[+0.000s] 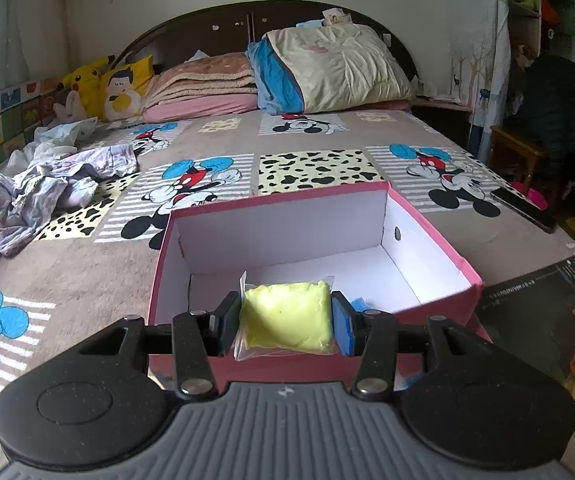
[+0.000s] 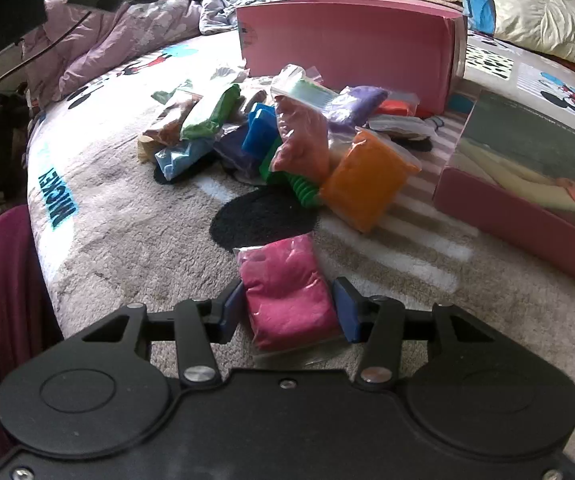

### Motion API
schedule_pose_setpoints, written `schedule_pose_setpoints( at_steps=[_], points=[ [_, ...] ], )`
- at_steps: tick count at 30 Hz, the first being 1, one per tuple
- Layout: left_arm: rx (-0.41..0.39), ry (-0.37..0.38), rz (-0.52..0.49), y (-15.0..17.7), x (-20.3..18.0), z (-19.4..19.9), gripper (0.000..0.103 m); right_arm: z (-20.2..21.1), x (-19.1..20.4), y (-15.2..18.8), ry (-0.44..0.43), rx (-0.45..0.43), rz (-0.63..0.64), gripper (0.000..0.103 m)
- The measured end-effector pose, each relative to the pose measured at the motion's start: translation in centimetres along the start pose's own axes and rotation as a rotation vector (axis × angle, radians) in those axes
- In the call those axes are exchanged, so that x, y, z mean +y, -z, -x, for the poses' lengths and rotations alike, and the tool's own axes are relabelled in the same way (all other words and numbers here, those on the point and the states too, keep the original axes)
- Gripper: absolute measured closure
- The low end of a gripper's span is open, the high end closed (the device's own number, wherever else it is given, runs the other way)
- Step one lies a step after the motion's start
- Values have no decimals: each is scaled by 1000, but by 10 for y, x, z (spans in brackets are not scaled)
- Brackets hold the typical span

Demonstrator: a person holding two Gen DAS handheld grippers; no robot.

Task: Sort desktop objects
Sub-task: 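Carry the yellow packet with the left tool down into the pink shoebox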

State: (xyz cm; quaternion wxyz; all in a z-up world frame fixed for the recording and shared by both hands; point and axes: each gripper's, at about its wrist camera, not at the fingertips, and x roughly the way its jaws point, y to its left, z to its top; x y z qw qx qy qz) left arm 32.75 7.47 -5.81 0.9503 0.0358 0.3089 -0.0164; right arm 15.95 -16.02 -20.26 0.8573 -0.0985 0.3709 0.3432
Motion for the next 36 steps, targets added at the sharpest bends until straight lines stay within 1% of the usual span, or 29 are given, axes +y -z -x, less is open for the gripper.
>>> schedule_pose_setpoints(
  at_steps=[8, 14, 20, 24, 27, 32, 36],
  points=[
    [12, -12, 37, -19, 9, -27, 57, 0, -1, 1, -7, -5, 4, 55],
    [60, 9, 71, -26, 13, -54, 57, 0, -2, 2, -14, -10, 4, 55],
    [141, 31, 123, -23, 18, -87, 57, 0, -3, 3, -20, -13, 4, 55],
    [190, 26, 137, -20, 20, -105, 57, 0, -3, 3, -23, -14, 4, 55],
    [234, 38, 163, -17, 23, -118, 57, 0, -4, 3, -25, -15, 4, 55],
    [280, 32, 194, -9, 28, -132, 57, 0, -4, 3, -27, -15, 5, 55],
    [299, 27, 186, -6, 28, -137, 57, 0, -4, 4, -28, -15, 5, 55]
  ],
)
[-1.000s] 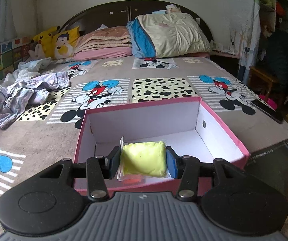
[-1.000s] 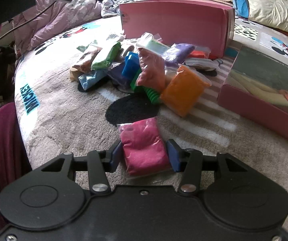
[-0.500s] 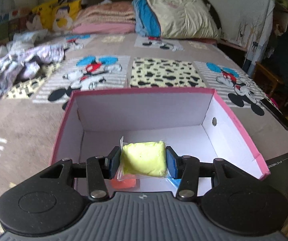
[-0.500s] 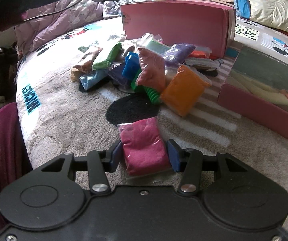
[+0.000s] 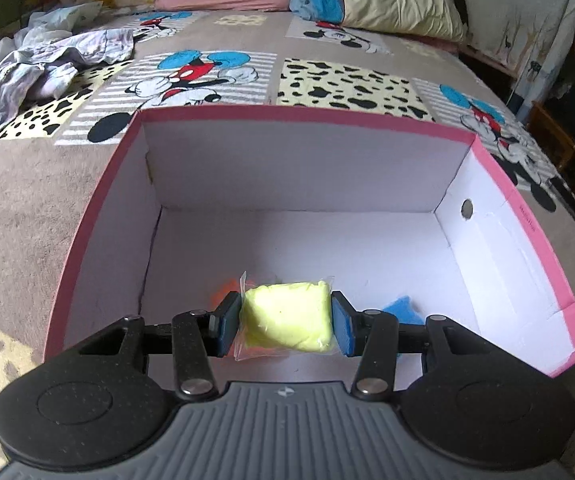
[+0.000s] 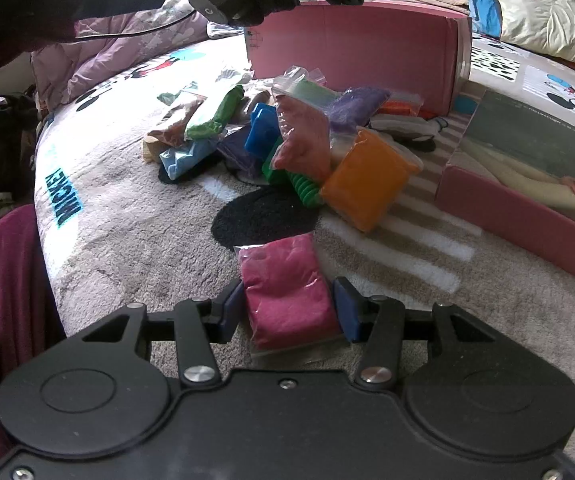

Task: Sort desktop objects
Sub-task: 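Carry the yellow packet with the left tool down into the pink shoebox, then open the left tool to drop the yellow packet in the box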

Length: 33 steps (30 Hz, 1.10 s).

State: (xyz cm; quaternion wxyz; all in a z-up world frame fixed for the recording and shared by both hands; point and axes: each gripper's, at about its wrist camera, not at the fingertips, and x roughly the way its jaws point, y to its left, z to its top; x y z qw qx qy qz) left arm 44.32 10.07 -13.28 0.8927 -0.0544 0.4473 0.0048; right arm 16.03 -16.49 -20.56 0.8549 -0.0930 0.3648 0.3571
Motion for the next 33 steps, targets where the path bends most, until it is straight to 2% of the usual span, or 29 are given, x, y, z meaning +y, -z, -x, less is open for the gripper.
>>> schedule_pose_setpoints(
  at_steps=[6, 13, 33],
  points=[
    [25, 2, 13, 1, -1, -7, 55, 0, 0, 0, -1, 0, 1, 55],
    [14, -19, 8, 5, -1, -5, 37, 0, 0, 0, 0, -2, 4, 55],
    [-63, -29, -39, 16, -18, 43, 37, 2, 10, -2, 48, -10, 14, 56]
  ],
)
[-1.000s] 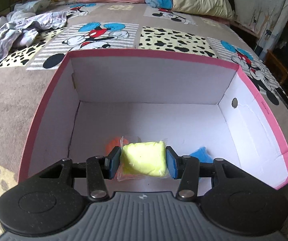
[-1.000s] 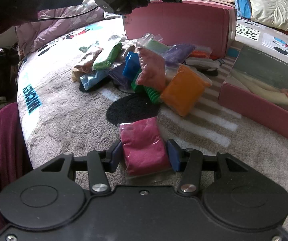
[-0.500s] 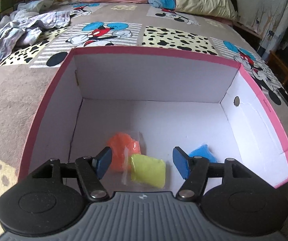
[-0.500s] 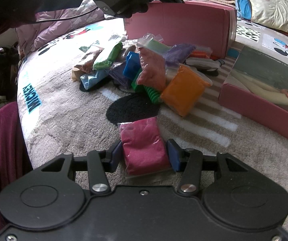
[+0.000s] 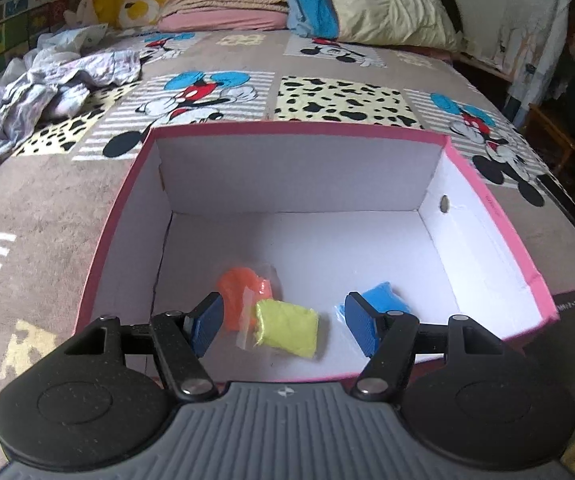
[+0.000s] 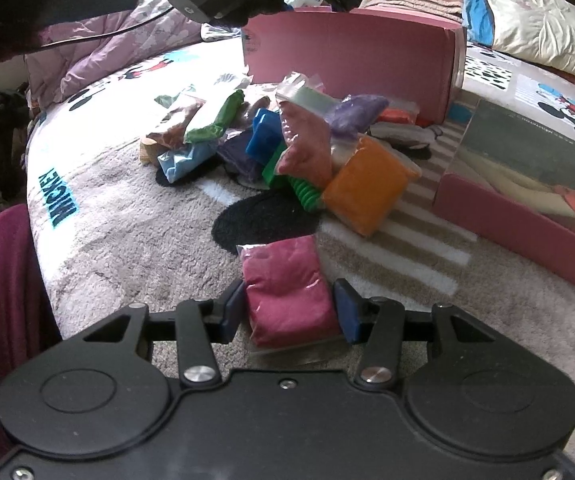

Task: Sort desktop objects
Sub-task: 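Open the left tool to drop the yellow packet in the box, then withdraw the left tool to the pile while the right tool carries the pink packet over the box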

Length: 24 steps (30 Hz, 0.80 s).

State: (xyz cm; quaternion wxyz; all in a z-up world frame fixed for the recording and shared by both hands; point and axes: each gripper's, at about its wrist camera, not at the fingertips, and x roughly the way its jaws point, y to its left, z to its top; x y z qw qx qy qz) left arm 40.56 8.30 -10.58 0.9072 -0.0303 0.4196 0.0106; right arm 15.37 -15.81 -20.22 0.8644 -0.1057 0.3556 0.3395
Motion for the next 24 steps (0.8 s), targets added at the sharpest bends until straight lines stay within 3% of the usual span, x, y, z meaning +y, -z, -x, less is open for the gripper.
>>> schedule_pose_setpoints(
  at_steps=[16, 24],
  points=[
    [-97, 39, -57, 19, -14, 57, 37, 14, -4, -6, -62, -8, -90, 57],
    [-157, 70, -44, 46, -9, 90, 37, 29, -9, -9, -83, -29, -136, 57]
  ],
)
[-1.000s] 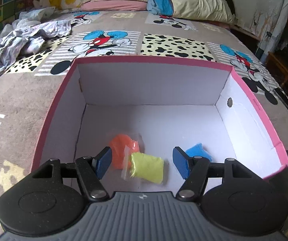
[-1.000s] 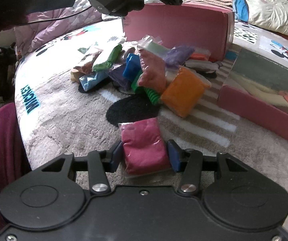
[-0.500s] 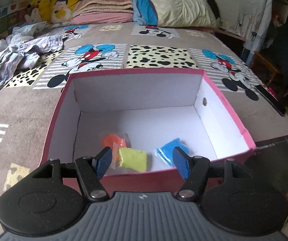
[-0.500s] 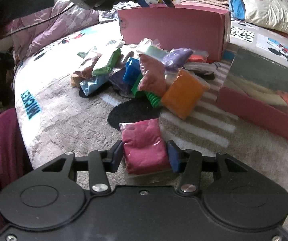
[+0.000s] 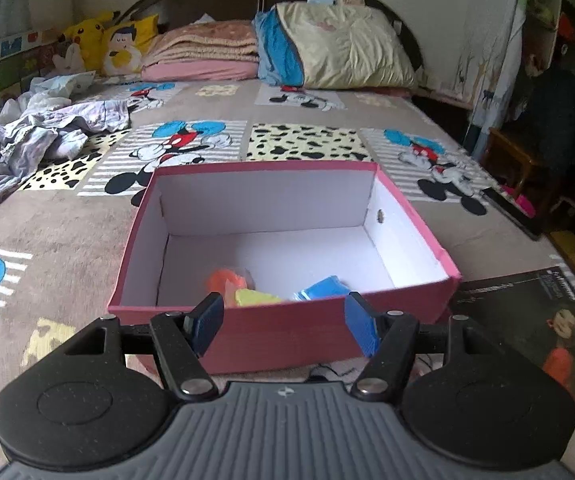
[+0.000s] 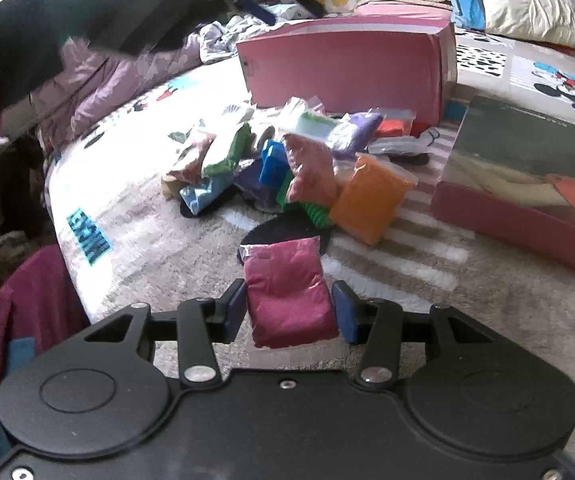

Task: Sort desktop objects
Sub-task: 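Withdraw the left tool to the pile while the right tool carries the pink packet over the box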

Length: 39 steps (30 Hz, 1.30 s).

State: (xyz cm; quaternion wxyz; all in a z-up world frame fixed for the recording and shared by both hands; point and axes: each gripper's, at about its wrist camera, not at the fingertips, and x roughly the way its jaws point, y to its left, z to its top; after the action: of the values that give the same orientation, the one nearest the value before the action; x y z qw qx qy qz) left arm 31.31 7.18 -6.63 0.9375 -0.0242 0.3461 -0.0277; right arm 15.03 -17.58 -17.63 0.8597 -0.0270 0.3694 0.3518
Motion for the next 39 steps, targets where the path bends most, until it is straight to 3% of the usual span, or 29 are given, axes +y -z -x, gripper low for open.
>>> schedule_pose_setpoints(
  at_steps=[13, 24, 29, 39],
  points=[
    [-30, 43, 15, 96, -12, 64, 37, 24, -18, -10, 2, -39, -79, 57],
    [-20, -28, 86, 185, -13, 92, 37, 41, -24, -39, 4, -90, -79, 57],
    [-20, -44, 66, 202, -24, 93, 37, 42, -28, -60, 6, -113, -65, 57],
    [-54, -7, 4, 222, -44, 92, 37, 30, -37, -123, 13, -145, 23, 57]
  ],
)
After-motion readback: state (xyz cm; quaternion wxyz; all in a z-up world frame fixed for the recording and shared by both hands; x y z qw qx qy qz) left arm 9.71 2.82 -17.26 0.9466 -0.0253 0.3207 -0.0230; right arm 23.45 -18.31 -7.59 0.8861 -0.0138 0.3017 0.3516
